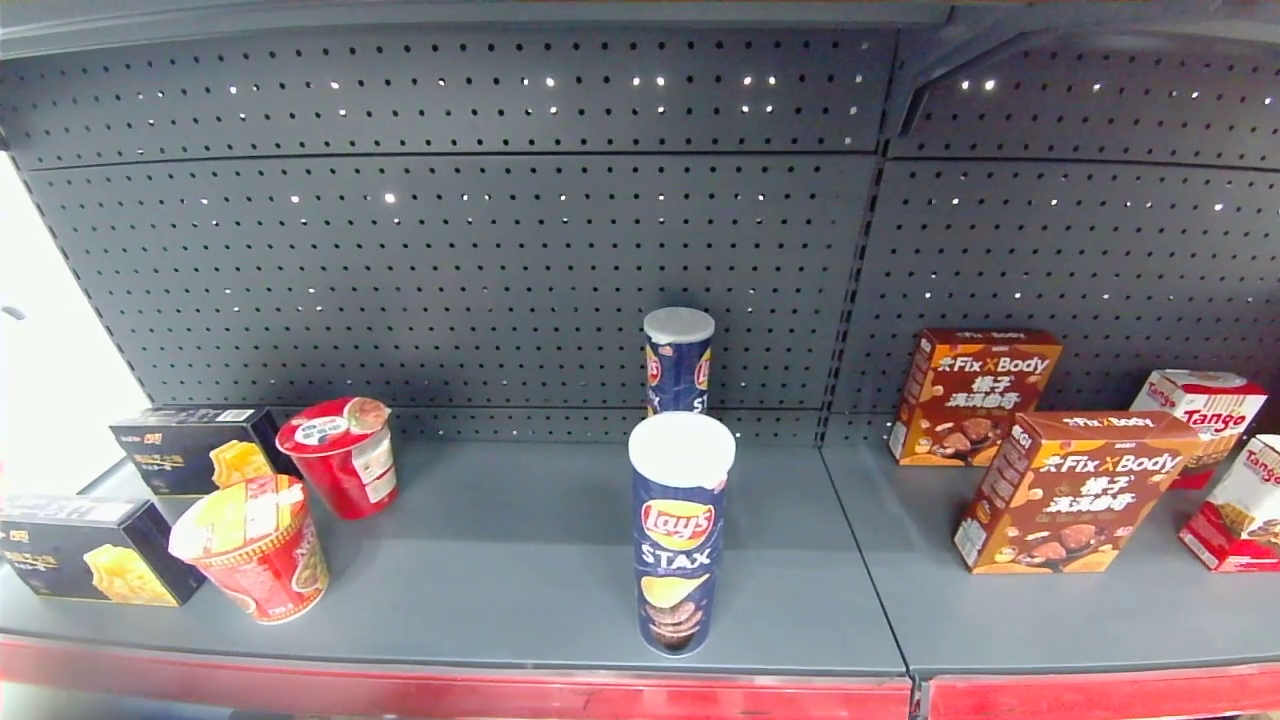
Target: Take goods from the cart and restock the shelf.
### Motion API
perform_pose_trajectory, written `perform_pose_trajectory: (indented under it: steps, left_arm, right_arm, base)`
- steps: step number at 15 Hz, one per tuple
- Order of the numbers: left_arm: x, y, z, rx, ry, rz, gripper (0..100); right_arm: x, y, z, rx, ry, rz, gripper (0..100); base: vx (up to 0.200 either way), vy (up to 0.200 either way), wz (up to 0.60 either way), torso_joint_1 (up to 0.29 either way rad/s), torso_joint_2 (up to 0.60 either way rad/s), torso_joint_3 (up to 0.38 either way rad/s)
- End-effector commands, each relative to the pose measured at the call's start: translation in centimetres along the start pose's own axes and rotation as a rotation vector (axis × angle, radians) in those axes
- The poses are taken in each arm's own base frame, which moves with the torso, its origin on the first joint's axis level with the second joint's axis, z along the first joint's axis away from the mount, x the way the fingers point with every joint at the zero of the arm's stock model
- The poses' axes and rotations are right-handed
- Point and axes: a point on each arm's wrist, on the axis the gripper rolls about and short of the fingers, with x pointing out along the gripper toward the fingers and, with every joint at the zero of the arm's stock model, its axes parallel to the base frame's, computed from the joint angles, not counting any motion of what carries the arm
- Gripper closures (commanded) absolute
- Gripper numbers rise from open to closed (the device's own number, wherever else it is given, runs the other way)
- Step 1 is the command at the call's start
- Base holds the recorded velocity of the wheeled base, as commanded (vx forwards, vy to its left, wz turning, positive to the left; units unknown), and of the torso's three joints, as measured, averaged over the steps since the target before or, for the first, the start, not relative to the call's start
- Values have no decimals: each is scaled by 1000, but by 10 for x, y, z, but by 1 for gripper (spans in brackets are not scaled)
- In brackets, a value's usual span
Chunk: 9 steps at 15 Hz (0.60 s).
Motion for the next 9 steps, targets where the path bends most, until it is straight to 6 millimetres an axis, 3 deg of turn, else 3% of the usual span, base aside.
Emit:
perform_pose_trajectory:
  steps: [1,9]
  left_arm:
    - [0,0,0,-1,4,1,0]
    - [0,0,0,-2,4,1,0]
  right_arm:
    - [0,0,0,0,2,0,0]
    - [0,0,0,0,2,2,0]
  base:
    - [0,0,0,0,0,0]
    - [0,0,0,0,0,0]
